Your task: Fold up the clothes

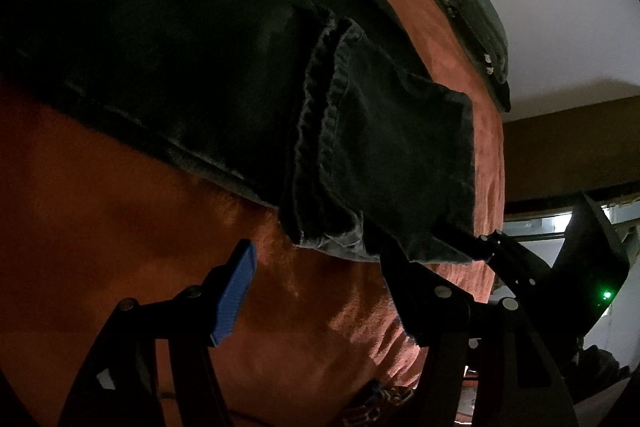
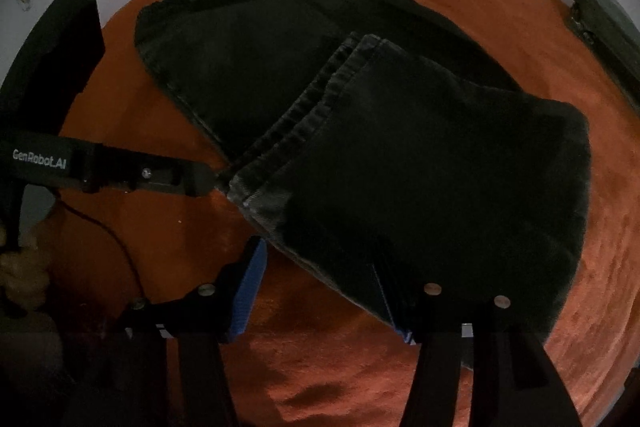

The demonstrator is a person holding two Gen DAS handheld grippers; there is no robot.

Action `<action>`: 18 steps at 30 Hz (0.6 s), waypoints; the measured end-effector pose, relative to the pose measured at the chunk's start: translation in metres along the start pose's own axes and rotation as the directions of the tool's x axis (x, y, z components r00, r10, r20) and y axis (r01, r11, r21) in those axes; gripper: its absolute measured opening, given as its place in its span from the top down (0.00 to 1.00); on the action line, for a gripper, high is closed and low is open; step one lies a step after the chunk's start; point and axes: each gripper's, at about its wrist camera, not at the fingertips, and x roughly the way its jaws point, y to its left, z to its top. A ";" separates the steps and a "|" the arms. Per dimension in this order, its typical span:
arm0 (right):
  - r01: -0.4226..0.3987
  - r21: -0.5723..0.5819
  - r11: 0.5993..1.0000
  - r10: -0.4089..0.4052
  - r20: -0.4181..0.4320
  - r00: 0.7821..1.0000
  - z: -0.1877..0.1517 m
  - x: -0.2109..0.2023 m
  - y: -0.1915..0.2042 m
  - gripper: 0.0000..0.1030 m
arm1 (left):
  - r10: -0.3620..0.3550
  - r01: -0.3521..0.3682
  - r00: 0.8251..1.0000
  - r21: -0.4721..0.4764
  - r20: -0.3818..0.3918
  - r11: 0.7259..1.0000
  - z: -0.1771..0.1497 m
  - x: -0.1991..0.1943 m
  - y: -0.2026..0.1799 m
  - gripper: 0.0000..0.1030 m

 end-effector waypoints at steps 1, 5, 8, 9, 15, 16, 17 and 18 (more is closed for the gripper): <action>0.003 -0.002 1.000 -0.003 0.002 1.000 0.001 -0.001 0.000 0.47 | 0.000 0.000 1.000 -0.001 -0.002 1.000 0.000 0.000 -0.001 0.36; 0.008 0.002 1.000 -0.008 0.010 1.000 0.007 -0.002 -0.004 0.47 | -0.007 0.007 1.000 0.014 -0.004 1.000 0.000 0.000 -0.006 0.36; 0.016 0.023 1.000 -0.016 0.011 1.000 0.010 0.001 -0.011 0.47 | -0.002 0.002 1.000 0.018 -0.009 1.000 0.002 0.005 -0.008 0.36; 0.018 0.030 0.999 -0.019 0.012 1.000 0.011 0.002 -0.014 0.47 | 0.000 0.001 1.000 0.020 -0.010 1.000 0.002 0.007 -0.009 0.36; 0.036 0.063 0.997 -0.036 0.009 0.999 0.017 0.009 -0.028 0.47 | 0.008 -0.007 1.000 0.034 -0.021 0.999 0.005 0.016 -0.014 0.36; 0.040 0.058 0.998 -0.040 0.007 0.999 0.016 0.006 -0.031 0.47 | 0.009 -0.008 1.000 0.039 -0.023 0.999 0.005 0.018 -0.015 0.36; 0.044 0.052 0.998 -0.044 0.005 0.999 0.016 0.002 -0.034 0.47 | 0.013 -0.011 1.000 0.046 -0.025 0.999 0.005 0.019 -0.016 0.36; 0.044 0.029 0.999 -0.044 0.002 0.999 0.020 0.002 -0.037 0.47 | 0.015 -0.013 0.999 0.047 -0.030 0.999 0.005 0.020 -0.015 0.36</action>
